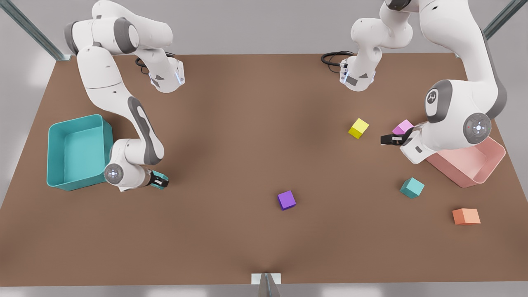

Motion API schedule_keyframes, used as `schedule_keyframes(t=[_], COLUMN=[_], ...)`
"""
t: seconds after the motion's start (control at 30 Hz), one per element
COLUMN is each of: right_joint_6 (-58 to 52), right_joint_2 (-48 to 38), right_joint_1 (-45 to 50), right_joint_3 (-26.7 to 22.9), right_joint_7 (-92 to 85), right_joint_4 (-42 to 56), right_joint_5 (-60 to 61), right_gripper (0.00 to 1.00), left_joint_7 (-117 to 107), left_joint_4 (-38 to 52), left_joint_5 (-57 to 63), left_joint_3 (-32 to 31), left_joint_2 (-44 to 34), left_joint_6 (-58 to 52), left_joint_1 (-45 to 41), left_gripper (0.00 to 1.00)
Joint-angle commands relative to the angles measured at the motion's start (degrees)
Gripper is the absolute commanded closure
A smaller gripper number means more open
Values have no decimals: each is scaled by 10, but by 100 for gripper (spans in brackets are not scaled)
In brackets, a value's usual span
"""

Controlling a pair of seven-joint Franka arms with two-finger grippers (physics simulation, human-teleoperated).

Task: Stack the two blue cubes on top of each other

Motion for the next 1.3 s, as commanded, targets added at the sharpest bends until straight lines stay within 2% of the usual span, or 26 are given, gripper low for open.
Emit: schedule_keyframes(t=[0.0, 0.03, 0.07, 0.17, 0.23, 0.33, 0.4, 0.47, 0.67, 0.8, 0.87, 0.93, 1.03, 1.1, 1.2, 1.27], right_joint_6=[9, 9, 8, -13, -29, -30, -26, -26, -25, -25, -25, -26, -31, -34, -57, -152], right_joint_2=[1, 2, 1, -6, -17, -23, 4, 24, 108, 180, 205, 205, 204, 199, 139, 73], right_joint_1=[0, 0, 0, 0, 2, 34, 136, 199, 326, 362, 375, 375, 375, 375, 371, 347], right_joint_3=[0, 0, 0, 4, 17, 97, 98, 98, 95, 89, 79, 73, 72, 72, 74, 73], right_joint_7=[17, 16, 14, 14, 14, 106, 239, 339, 560, 598, 605, 605, 605, 605, 606, 597], right_joint_4=[1, 2, 6, 20, 32, 67, 123, 168, 282, 353, 383, 384, 391, 393, 395, 395], right_joint_5=[1, 1, 1, 1, 11, 11, 11, 11, 5, -2, -6, -7, -6, -6, 4, -1], right_gripper=[17, 27, 42, 57, 57, 55, 55, 55, 54, 54, 51, 0, 0, 0, 0, 0], left_joint_7=[0, 0, 0, 0, 0, 0, 1, 0, 0, -2, -5, -143, -256, -355, -357, -356], left_joint_4=[0, 0, 0, 0, 0, 0, 0, 0, 1, 1, 1, -2, -2, -2, -45, -73], left_joint_5=[0, 0, 0, 0, 0, 0, 0, 0, 1, 1, 1, -5, -31, -32, -112, -122], left_joint_3=[0, 0, 0, 0, 0, 0, 0, 0, 0, 0, 1, 17, 65, 68, 86, 89], left_joint_2=[-1, -1, -1, -1, -1, -1, -1, -1, 5, 13, 34, 93, 184, 212, 210, 197], left_joint_6=[-1, -1, -1, -1, -1, -1, -1, -1, 1, 3, 5, 133, 259, 303, 352, 376], left_joint_1=[0, 0, 0, 0, 0, -1, 0, 0, 0, 0, 15, 27, 41, 53, 88, 93], left_gripper=[0, 0, 0, 0, 0, 0, 0, 0, 0, 0, 0, 0, 0, 0, 0, 0])
